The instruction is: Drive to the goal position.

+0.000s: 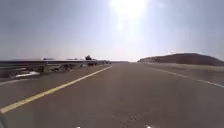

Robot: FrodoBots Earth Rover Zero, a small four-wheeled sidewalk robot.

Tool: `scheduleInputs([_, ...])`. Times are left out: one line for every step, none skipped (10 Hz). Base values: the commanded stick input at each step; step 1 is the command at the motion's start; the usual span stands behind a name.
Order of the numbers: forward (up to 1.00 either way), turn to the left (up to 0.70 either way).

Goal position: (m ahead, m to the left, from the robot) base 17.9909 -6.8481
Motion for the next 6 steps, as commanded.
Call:
scheduleInputs([0.70, 0.00])
scheduleInputs([0.70, 0.00])
scheduleInputs([0.70, 0.00])
scheduleInputs([0.70, 0.00])
scheduleInputs([0.70, 0.00])
scheduleInputs([0.70, 0.00])
